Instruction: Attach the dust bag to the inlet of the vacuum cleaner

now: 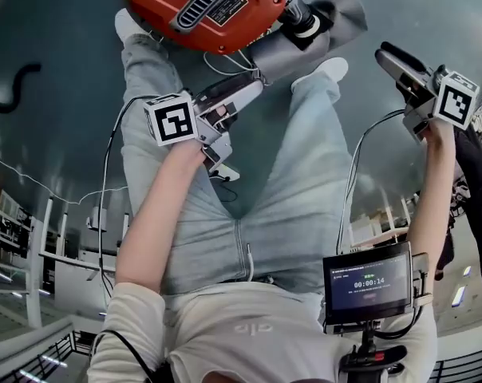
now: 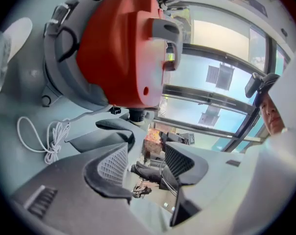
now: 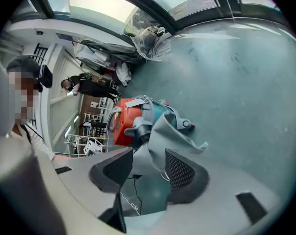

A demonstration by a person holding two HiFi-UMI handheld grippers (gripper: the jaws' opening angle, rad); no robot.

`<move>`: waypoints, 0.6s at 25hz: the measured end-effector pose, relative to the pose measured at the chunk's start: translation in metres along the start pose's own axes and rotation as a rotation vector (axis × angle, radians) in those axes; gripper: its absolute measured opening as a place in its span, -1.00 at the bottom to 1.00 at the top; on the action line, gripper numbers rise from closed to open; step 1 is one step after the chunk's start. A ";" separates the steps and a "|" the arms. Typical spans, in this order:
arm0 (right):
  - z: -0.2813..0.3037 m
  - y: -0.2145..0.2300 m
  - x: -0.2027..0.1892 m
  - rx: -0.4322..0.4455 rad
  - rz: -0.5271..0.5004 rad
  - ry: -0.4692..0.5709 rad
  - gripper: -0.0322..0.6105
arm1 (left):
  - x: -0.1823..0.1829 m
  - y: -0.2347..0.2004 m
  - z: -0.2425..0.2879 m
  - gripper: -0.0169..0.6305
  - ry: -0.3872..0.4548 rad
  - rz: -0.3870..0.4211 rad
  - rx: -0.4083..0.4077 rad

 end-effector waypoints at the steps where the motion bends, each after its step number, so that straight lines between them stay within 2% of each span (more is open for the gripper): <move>1: 0.014 -0.002 -0.012 0.000 -0.006 -0.047 -0.30 | -0.003 -0.002 -0.015 -0.25 0.022 -0.002 0.003; 3: 0.050 -0.009 -0.036 0.024 -0.024 -0.135 -0.30 | -0.009 -0.004 -0.043 -0.26 0.075 0.038 0.003; 4: 0.068 -0.013 -0.052 0.043 -0.022 -0.146 -0.30 | -0.007 -0.006 -0.056 -0.26 0.083 0.092 0.001; 7: 0.109 -0.029 -0.109 0.109 0.046 -0.104 -0.30 | 0.000 -0.014 -0.081 -0.26 0.060 0.281 0.017; 8: 0.113 -0.039 -0.130 0.129 0.093 -0.101 -0.30 | -0.009 -0.012 -0.090 -0.26 0.054 0.295 0.039; 11: 0.108 -0.073 -0.185 0.200 0.224 -0.111 -0.31 | -0.044 -0.003 -0.109 -0.26 0.064 0.243 0.094; 15: 0.110 -0.092 -0.193 0.230 0.167 -0.022 -0.31 | -0.037 0.001 -0.092 -0.26 0.077 0.315 0.068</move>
Point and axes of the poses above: the fingertips, and each gripper's own axes: z forward along the fingers, y to its right, x out of its top, the point moved 9 cm from there along -z, backward along the fingers, and after that the axes turned 13 degrees about y, right-handed, at the moved point
